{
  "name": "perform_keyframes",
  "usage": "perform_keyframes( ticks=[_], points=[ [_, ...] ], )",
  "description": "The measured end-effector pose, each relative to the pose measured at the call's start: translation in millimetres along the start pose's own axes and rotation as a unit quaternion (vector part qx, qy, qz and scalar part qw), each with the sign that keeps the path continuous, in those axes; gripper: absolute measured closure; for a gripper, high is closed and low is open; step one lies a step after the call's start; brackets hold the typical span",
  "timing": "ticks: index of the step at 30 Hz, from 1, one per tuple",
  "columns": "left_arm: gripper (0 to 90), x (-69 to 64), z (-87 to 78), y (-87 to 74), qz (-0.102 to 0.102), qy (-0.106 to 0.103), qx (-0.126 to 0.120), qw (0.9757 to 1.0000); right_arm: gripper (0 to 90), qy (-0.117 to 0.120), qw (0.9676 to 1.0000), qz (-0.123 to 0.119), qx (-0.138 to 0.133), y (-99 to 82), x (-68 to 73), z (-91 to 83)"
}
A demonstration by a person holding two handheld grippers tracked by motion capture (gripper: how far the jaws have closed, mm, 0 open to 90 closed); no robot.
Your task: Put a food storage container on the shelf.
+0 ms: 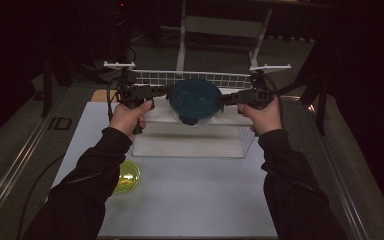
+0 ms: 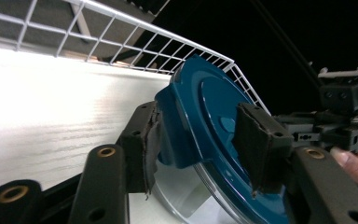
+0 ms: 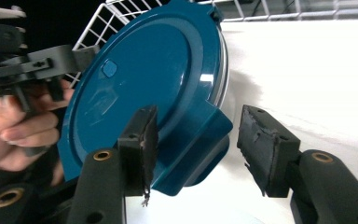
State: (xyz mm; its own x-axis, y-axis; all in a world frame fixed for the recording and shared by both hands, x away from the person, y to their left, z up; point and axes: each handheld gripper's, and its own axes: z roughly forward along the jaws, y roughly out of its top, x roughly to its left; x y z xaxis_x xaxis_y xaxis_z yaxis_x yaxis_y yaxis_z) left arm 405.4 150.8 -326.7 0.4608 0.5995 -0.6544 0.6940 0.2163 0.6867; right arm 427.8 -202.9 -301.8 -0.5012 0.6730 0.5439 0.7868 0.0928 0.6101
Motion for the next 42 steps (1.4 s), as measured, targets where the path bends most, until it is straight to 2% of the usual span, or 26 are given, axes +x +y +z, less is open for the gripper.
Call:
perform_keyframes(
  ticks=[3,6,8,9,11,12,13,15,20,23,24,25,26,28,35,42],
  points=[
    [46.6,-6.3,-6.6,-2.1,0.022,0.002,0.001,0.9998,46.6,-0.019,0.9995,-0.026,-0.006,-1.3,8.0,-5.6],
    [43.8,-12.2,-14.4,-5.8,0.042,-0.003,-0.004,0.9991,46.5,-0.018,0.999,-0.04,-0.013,-3.7,13.1,-11.5],
    [41.2,-13.5,-16.4,-6.9,0.047,-0.005,-0.005,0.9989,46.5,-0.022,0.9983,-0.052,-0.018,-6.9,17.1,-15.1],
    [40.2,-17.6,-22.1,-11.0,0.064,-0.014,-0.01,0.9978,46.6,-0.016,0.9981,-0.056,-0.022,-10.1,19.5,-17.3],
    [37.8,-20.1,-25.8,-14.6,0.071,-0.025,-0.011,0.9971,46.7,-0.023,0.997,-0.07,-0.026,-14.3,23.7,-19.4],
    [35.6,-21.2,-28.2,-17.9,0.084,-0.041,-0.009,0.9956,46.6,-0.025,0.9965,-0.076,-0.027,-16.3,25.6,-20.1],
    [30.5,-22.4,-29.6,-20.0,0.091,-0.043,-0.008,0.9949,46.9,-0.026,0.9958,-0.082,-0.033,-19.6,29.0,-21.6],
    [29.0,-25.5,-33.0,-25.6,0.101,-0.046,-0.009,0.9938,47.8,-0.025,0.9945,-0.095,-0.037,-24.6,34.7,-24.1],
    [15.5,-28.6,-40.0,-43.1,0.125,-0.056,-0.011,0.9905,53.0,-0.005,0.9922,-0.116,-0.044,-39.2,49.2,-27.9],
    [12.5,-29.3,-42.4,-52.5,0.142,-0.05,-0.019,0.9885,58.2,0.01,0.9909,-0.127,-0.044,-50.7,58.3,-26.2],
    [10.8,-29.3,-42.4,-52.5,0.142,-0.05,-0.019,0.9885,59.5,0.012,0.9904,-0.131,-0.042,-53.2,60.3,-25.2],
    [7.9,-29.3,-43.7,-57.2,0.148,-0.052,-0.023,0.9873,63.9,0.015,0.9896,-0.138,-0.039,-58.2,63.7,-23.2],
    [6.0,-30.4,-44.9,-63.0,0.168,-0.043,-0.026,0.9845,64.8,0.015,0.9892,-0.14,-0.039,-61.5,65.4,-21.8],
    [2.7,-32.0,-46.4,-69.2,0.186,-0.036,-0.027,0.9815,69.7,0.018,0.9884,-0.146,-0.037,-66.5,67.5,-19.1],
    [1.2,-32.9,-52.7,-88.9,0.205,-0.036,-0.025,0.9778,88.1,0.015,0.9868,-0.155,-0.045,-80.0,67.0,-10.9],
    [0.5,-35.4,-56.4,-110.2,0.235,-0.006,-0.019,0.9717,90.0,0.005,0.9875,-0.153,-0.04,-90.3,63.2,4.5]
  ],
)
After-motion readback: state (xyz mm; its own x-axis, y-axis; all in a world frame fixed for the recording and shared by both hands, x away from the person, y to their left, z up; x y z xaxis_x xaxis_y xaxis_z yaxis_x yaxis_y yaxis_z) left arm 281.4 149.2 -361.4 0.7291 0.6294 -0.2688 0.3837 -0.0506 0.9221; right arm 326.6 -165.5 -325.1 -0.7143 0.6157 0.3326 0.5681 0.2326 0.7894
